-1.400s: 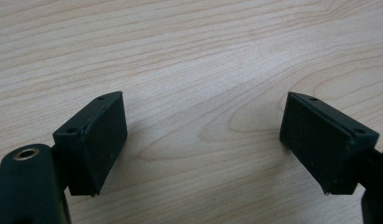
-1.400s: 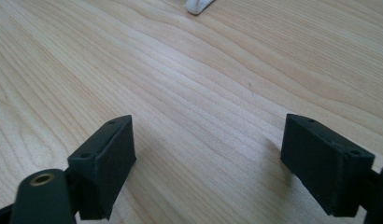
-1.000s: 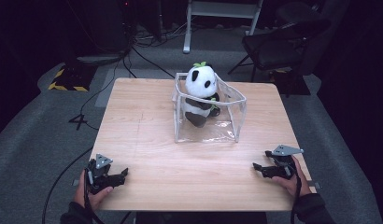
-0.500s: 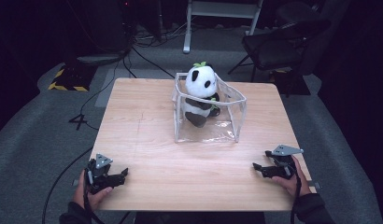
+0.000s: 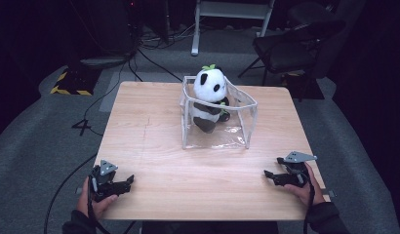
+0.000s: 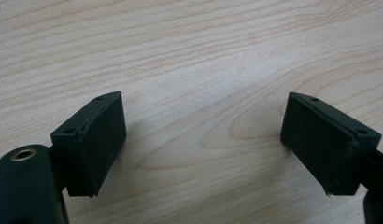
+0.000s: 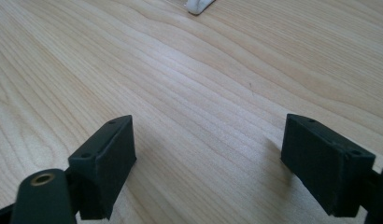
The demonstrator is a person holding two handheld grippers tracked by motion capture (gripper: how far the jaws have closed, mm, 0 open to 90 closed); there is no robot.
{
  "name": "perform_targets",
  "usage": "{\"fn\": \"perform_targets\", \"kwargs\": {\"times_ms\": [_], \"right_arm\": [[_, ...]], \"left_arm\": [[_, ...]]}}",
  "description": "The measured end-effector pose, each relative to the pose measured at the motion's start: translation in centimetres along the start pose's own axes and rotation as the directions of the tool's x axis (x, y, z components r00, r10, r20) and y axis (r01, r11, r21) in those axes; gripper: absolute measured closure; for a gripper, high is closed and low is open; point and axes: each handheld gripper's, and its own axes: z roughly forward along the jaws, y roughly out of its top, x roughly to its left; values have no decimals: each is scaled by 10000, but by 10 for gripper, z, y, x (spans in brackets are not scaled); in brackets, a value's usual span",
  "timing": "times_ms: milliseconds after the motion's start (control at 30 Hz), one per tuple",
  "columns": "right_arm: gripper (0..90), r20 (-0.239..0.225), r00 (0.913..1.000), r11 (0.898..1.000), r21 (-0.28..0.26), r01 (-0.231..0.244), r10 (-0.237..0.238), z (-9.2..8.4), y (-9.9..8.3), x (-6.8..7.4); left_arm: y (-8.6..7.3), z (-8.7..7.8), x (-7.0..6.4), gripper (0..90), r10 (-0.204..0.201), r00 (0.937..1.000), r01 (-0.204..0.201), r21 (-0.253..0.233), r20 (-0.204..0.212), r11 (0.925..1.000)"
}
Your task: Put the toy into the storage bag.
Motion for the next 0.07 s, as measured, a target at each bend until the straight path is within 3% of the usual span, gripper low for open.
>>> {"fn": "perform_targets", "kwargs": {"times_ms": [67], "right_arm": [[176,-6,10000,10000,1,-11,11,0,0,0]], "left_arm": [[0,0,0,145,3,10000,-3,1,0,10000]]}}
